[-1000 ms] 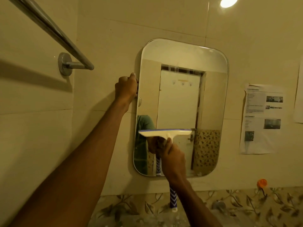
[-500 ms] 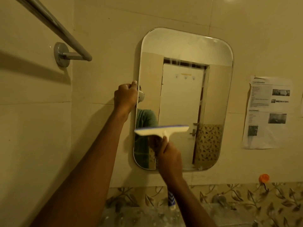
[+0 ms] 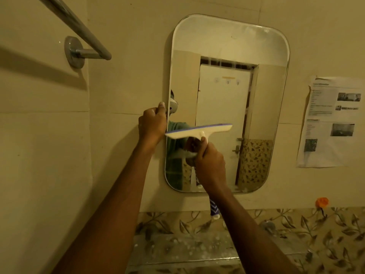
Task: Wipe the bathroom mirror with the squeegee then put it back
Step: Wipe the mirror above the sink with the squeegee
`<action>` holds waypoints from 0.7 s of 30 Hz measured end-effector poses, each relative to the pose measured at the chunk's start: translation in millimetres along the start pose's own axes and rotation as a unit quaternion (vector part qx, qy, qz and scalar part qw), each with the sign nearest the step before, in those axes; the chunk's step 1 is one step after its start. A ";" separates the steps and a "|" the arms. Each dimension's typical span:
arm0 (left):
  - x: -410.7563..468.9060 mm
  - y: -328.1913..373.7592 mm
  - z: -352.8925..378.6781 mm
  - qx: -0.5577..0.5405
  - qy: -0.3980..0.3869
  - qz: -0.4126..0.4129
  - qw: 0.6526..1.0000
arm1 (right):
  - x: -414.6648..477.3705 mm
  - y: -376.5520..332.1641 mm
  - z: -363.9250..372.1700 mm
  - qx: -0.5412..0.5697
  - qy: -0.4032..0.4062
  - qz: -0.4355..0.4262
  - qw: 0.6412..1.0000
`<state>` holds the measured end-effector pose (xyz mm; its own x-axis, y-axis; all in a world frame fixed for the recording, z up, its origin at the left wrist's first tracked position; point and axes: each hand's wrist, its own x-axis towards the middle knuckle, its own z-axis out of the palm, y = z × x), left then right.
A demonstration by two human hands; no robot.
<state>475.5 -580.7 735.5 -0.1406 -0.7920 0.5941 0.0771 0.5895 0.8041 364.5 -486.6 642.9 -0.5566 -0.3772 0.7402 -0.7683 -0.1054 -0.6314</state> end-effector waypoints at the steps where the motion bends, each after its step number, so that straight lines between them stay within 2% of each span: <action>1: 0.9 0.5 -0.6 -0.006 0.002 -0.001 1.000 | -10.1 8.9 2.1 -0.008 -0.004 0.002 1.000; 8: -0.4 1.4 -0.8 -0.007 0.007 0.005 1.000 | -88.2 58.6 9.9 -0.103 -0.059 0.042 0.992; 15: -6.5 -13.2 -4.5 0.004 -0.007 -0.007 1.000 | -53.0 23.5 -0.4 -0.070 -0.062 0.007 0.996; 18: -7.5 -8.1 -5.0 0.006 -0.010 -0.011 1.000 | -25.5 0.8 0.5 -0.100 -0.037 -0.014 0.994; 21: -8.3 -9.1 -4.6 0.014 -0.016 -0.005 1.000 | -34.2 7.7 0.5 -0.089 -0.058 0.008 0.994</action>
<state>480.5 -580.2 723.4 -0.1721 -0.7925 0.5851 0.0483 0.5864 0.8086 377.7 -475.0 612.6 -0.5362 -0.4829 0.6922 -0.8093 0.0612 -0.5842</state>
